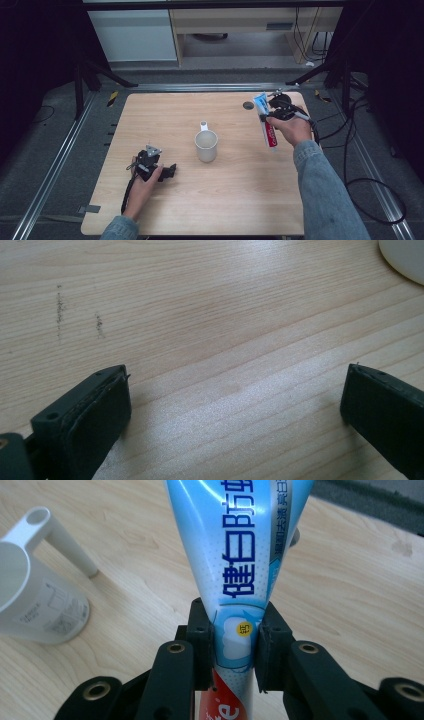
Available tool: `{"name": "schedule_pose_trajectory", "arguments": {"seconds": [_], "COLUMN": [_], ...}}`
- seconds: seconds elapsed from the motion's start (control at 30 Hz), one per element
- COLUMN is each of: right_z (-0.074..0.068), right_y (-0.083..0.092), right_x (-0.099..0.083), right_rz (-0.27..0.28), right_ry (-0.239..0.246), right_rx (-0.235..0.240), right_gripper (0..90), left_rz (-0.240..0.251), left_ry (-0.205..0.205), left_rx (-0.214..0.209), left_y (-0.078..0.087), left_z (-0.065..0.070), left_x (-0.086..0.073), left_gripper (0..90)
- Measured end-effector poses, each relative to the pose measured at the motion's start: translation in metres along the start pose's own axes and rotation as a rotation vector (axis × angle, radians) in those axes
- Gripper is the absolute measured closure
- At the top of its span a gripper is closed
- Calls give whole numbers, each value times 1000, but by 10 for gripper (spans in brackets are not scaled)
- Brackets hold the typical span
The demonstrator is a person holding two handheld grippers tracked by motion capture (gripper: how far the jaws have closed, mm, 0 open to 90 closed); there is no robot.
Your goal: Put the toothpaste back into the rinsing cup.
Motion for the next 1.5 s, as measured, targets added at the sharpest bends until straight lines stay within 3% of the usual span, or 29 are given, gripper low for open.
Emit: {"name": "schedule_pose_trajectory", "arguments": {"seconds": [0.33, 0.7, 1.1, 1.5], "right_z": [-11, -25, -28, -37], "right_y": [-8, -6, -8, -7], "right_x": [8, 15, 13, 18], "right_rz": [132, 280, 371, 457], "right_ry": [-14, -22, -52, -44], "right_rx": [14, 27, 22, 13], "right_gripper": [730, 730, 730, 730], "left_rz": [-2, -2, -2, -2], "left_ry": [-2, -3, -3, -3], "left_rx": [0, 0, 0, 0], "left_y": [0, 0, 0, 0], "left_z": [0, 0, 0, 0], "left_x": [0, 0, 0, 0], "left_gripper": [0, 0, 0, 0]}}
Point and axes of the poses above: each handheld gripper's, and its own axes: y roughly backward along the jaws, x roughly out of its top, z roughly to its right, the point moved 6 cm from there along -y, roughly forward along the jaws, and after that the axes turned 6 degrees about -y, right-handed, at the moved point
